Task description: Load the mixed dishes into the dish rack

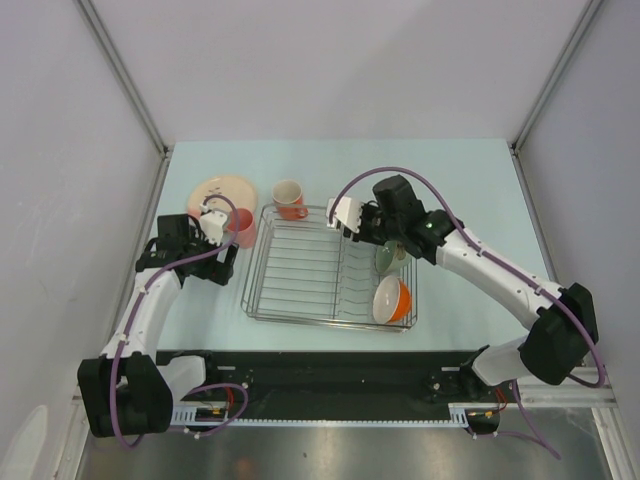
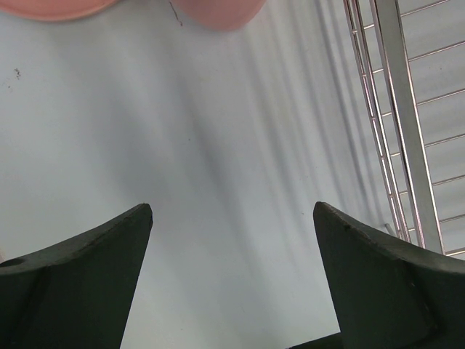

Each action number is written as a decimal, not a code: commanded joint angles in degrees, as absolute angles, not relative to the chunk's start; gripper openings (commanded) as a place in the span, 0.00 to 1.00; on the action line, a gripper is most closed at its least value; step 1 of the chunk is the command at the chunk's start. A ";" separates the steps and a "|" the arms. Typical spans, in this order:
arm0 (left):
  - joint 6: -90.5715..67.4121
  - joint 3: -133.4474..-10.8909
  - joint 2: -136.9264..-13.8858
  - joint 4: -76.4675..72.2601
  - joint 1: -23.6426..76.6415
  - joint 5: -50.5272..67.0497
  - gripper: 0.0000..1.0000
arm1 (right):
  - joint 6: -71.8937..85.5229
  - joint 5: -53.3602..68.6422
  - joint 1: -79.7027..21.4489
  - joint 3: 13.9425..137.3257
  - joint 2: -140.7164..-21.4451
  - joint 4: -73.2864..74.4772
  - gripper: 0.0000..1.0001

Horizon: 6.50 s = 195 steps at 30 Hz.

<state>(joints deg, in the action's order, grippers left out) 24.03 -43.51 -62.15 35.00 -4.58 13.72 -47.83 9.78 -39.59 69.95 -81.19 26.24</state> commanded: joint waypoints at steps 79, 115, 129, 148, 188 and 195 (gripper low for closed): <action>24.26 -47.54 -62.85 34.71 9.58 16.43 0.91 | 19.34 -34.45 -27.87 57.39 -71.20 17.58 1.00; 3.17 -58.88 -73.29 14.15 -8.60 3.07 0.95 | 10.20 8.24 -42.18 101.83 -102.98 13.52 1.00; 4.66 -60.03 -84.71 9.59 -16.70 10.81 0.93 | 14.31 23.54 -44.39 141.86 -137.98 22.16 1.00; 6.06 -58.10 -88.52 9.32 -18.55 18.01 0.91 | 16.54 14.17 -46.66 132.54 -137.29 14.24 1.00; 9.67 -57.57 -89.91 10.28 -23.64 16.52 0.91 | 0.26 1.76 -58.98 136.41 -142.29 22.76 0.85; 9.93 -55.73 -88.33 10.63 -24.00 17.93 0.91 | 0.18 0.88 -57.14 136.49 -145.63 21.97 0.73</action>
